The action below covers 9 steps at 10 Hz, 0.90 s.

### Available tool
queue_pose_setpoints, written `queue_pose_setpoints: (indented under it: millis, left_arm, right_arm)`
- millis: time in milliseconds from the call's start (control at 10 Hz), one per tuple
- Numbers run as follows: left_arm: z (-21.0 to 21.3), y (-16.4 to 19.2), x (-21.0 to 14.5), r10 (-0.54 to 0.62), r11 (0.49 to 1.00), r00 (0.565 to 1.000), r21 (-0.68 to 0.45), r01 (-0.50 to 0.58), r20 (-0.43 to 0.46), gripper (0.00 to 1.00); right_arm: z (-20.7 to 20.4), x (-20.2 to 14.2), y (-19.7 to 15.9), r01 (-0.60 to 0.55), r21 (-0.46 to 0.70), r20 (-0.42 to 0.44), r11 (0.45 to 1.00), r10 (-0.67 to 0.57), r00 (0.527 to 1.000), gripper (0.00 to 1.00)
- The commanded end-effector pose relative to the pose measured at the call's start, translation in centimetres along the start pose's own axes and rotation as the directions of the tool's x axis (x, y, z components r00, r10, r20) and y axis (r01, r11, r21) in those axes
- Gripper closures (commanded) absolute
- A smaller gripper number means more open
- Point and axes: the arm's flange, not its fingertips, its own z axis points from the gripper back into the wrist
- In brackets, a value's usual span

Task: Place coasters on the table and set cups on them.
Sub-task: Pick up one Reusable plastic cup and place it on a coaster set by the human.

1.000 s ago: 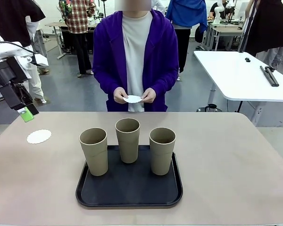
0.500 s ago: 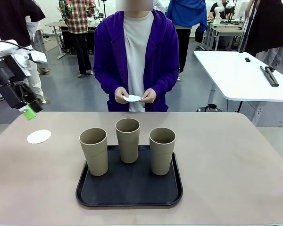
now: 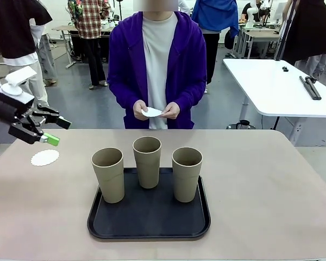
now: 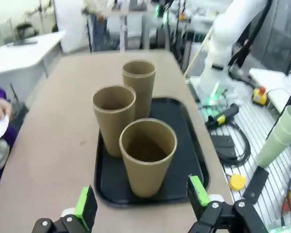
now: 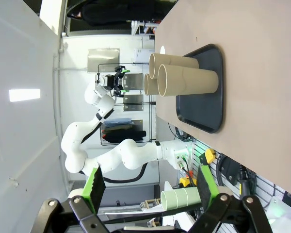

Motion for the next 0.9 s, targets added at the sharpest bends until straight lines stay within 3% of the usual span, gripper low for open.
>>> queue_pose_setpoints:
  millis: [0, 300, 800]
  left_arm:
    - [-0.7, 0.5, -2.6, 0.021, 0.993, 0.987, -0.114, -0.003, 0.158, 0.00]
    - [-2.4, 0.5, -6.3, 0.012, 0.993, 0.969, -0.120, 0.018, 0.248, 0.00]
    - [-6.1, 1.5, -11.4, 0.005, 0.999, 0.984, -0.048, 0.003, 0.176, 0.00]
  right_arm:
    - [0.1, 0.0, 0.1, -0.007, 0.012, 0.000, 1.000, 0.007, 1.000, 0.00]
    - [0.1, 0.0, 0.1, -0.007, 0.012, 0.000, 1.000, 0.007, 1.000, 0.00]
    - [0.1, 0.0, 0.1, -0.007, 0.012, 0.000, 1.000, 0.007, 1.000, 0.00]
